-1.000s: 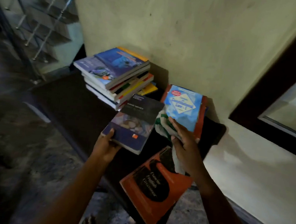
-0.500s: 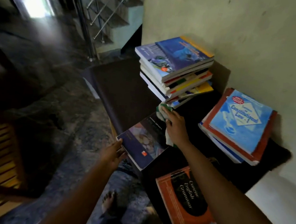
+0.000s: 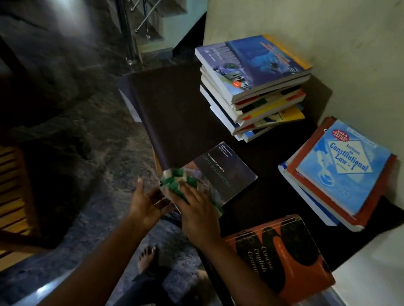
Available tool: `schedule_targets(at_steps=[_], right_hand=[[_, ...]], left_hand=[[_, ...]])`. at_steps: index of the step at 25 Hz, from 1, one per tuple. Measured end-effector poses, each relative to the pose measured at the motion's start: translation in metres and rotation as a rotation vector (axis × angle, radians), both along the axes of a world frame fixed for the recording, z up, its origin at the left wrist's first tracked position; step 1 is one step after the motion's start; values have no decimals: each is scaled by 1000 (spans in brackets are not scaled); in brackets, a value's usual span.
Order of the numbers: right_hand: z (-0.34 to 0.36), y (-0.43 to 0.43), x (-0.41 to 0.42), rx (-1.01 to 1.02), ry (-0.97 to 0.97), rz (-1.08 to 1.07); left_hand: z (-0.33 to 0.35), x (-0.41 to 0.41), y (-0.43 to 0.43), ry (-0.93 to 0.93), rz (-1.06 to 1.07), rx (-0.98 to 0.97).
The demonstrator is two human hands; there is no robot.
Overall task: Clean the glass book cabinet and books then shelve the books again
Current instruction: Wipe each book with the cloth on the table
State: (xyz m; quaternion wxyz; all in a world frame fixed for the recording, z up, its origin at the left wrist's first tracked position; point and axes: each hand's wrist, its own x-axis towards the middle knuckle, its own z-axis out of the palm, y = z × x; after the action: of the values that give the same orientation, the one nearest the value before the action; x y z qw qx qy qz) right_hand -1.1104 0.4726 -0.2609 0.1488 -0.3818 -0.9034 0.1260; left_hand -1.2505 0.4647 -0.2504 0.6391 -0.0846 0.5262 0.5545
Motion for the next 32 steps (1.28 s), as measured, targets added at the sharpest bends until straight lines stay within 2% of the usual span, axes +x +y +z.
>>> schedule_targets(at_steps=[2,3,4,6,9,11,14,15,16,17,19,21,22,24,26,28,29,30,32], right_hand=[[3,-11,11,-105,160,92],[9,-14,18,-210,280,44],[17,-14,27,-322,402,-36],[44,-6,50,-422,566,-210],[96,7,85,-325,674,-297],[123,9,106,-207,714,-306],[140,3,128,-150,711,-305],[140,-2,132,-164,702,-319],[137,-6,135,-181,687,-335],[132,-10,135,-212,675,-342],[118,-15,133,-320,667,-373],[104,-14,126,-429,661,-431],[98,-9,121,-460,653,-442],[90,8,108,-469,614,-439],[80,38,93,-382,544,-446],[61,70,79,-286,467,-479],[48,82,72,-291,389,-516],[36,89,64,-301,247,-569],[15,87,48,-198,-51,-612]], left_hand=[[6,0,-5,-71,13,19],[11,4,-5,-39,-6,17],[18,9,-2,53,-40,2],[34,18,3,248,-75,23],[54,31,2,496,-88,239],[73,43,-11,806,-132,484],[84,50,-28,1540,-223,902],[71,46,-29,1712,-304,1067],[52,41,-29,1820,-409,1196],[29,34,-30,1867,-516,1243],[-16,23,-38,1911,-690,1127],[-41,18,-51,1971,-760,942],[-47,16,-56,1939,-750,856],[-44,15,-59,1706,-563,623],[-28,12,-50,1221,-363,298],[-9,8,-35,667,-294,116],[-1,7,-28,522,-290,69],[5,6,-21,452,-291,50],[9,5,-8,376,-257,53]])
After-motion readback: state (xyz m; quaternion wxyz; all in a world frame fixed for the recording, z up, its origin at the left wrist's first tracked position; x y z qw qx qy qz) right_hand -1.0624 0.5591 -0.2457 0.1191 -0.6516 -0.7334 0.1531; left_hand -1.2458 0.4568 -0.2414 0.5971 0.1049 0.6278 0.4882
